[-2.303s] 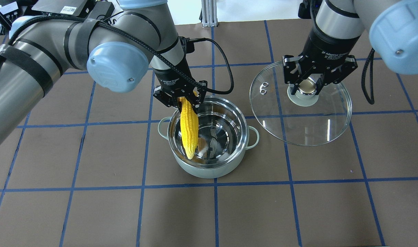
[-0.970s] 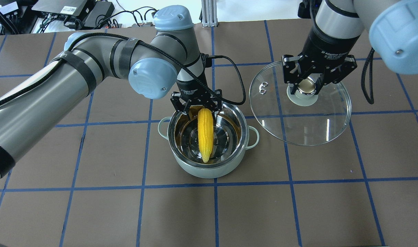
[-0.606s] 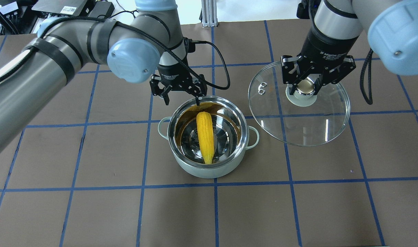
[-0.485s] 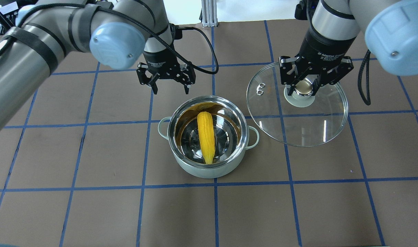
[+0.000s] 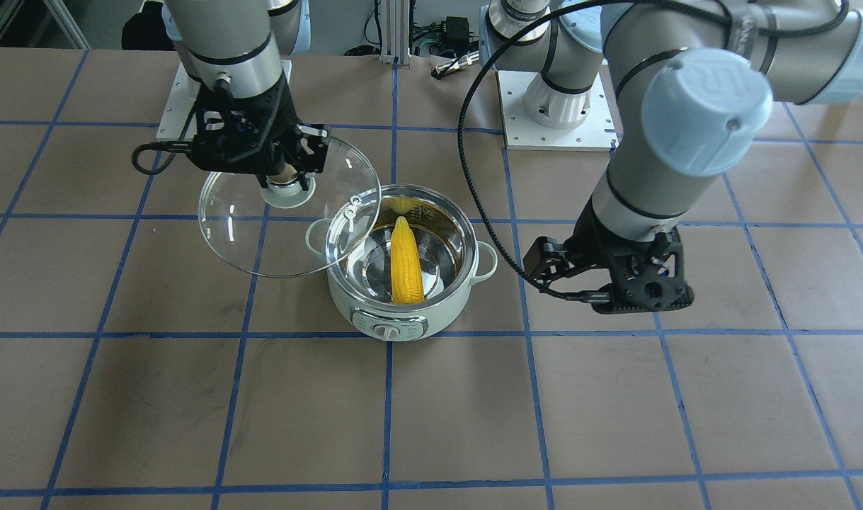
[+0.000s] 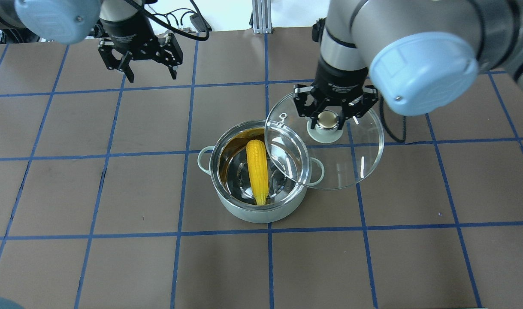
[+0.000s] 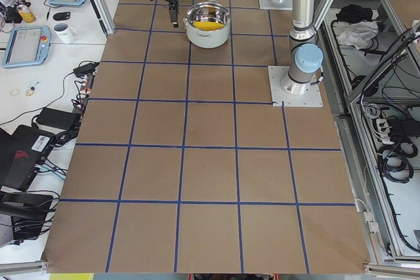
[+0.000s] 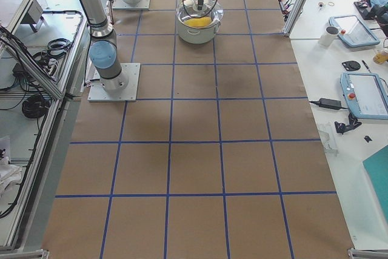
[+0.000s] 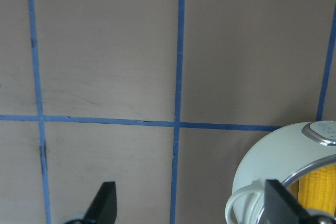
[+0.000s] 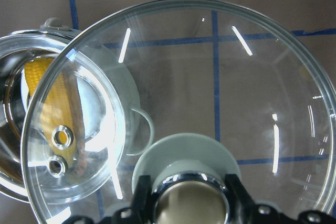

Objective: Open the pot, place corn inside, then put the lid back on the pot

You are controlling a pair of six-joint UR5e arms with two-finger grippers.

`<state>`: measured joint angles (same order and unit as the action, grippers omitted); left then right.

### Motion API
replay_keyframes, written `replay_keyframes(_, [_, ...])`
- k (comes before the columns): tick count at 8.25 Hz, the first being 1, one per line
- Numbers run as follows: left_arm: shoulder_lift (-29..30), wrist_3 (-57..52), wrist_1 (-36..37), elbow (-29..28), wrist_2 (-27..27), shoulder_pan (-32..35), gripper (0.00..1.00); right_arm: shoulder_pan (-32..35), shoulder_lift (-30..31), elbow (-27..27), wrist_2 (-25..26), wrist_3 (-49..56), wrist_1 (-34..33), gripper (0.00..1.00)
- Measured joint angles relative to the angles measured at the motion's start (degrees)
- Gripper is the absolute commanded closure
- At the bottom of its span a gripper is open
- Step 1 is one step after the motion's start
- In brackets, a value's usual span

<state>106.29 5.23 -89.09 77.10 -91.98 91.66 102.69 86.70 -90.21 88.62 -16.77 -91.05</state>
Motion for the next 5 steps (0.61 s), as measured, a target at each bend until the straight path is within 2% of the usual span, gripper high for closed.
replay_keyframes(2, [-4.8, -1.9, -1.3, -0.8, -0.3, -2.3, 0.00, 6.9, -4.9, 0.0, 0.1, -9.5, -6.2, 1.00])
replay_keyframes(5, [-8.2, -2.3, -1.9, -0.7, -0.4, -2.8, 0.00, 11.7, -9.1, 0.0, 0.2, -16.1, -12.1, 1.00])
